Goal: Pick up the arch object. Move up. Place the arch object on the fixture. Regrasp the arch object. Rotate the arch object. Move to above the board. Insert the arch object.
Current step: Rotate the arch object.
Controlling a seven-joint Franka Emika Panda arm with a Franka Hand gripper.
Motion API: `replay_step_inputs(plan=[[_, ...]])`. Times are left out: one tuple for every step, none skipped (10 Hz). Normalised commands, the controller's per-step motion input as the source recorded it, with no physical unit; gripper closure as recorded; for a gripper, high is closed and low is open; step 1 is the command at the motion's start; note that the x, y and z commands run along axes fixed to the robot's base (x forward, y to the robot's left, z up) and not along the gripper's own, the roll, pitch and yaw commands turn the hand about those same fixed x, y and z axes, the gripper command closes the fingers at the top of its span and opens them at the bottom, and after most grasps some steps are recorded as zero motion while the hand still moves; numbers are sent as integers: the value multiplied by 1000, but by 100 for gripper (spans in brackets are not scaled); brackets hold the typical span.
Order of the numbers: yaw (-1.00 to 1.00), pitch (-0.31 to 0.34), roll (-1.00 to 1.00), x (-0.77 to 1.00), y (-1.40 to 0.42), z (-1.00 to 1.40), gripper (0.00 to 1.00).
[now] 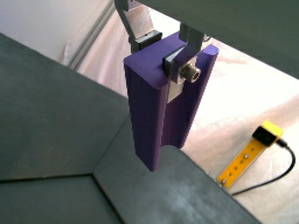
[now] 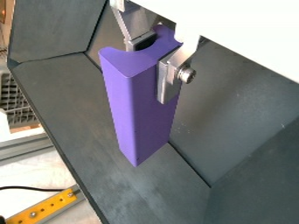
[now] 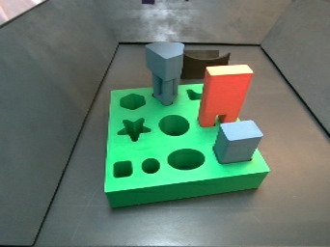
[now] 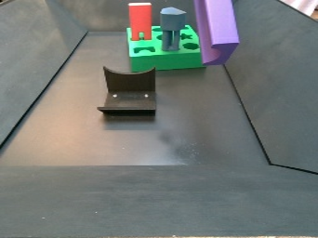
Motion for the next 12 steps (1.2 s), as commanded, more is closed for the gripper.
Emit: replay_step_inputs(plan=[[-34,-88,-1000,106,-3,-12,100],[-41,-81,-1000,78,48,17,100],[-48,-87,-1000,-4,13,15,100],[-55,-90,-1000,-36,15,12,100],[-59,-91,-1000,-40,17,13,100],[-67,-84,-1000,-33,17,12,100],[-73,-80,-1000,-27,18,10,100],[-77,-78,-1000,-29,23,11,100],[-81,-78,-1000,-30,18,14,100],[-84,-77,-1000,-31,14,10,100],[-88,-74,-1000,-28,12,7,100],[-85,-74,-985,-29,17,7,100]])
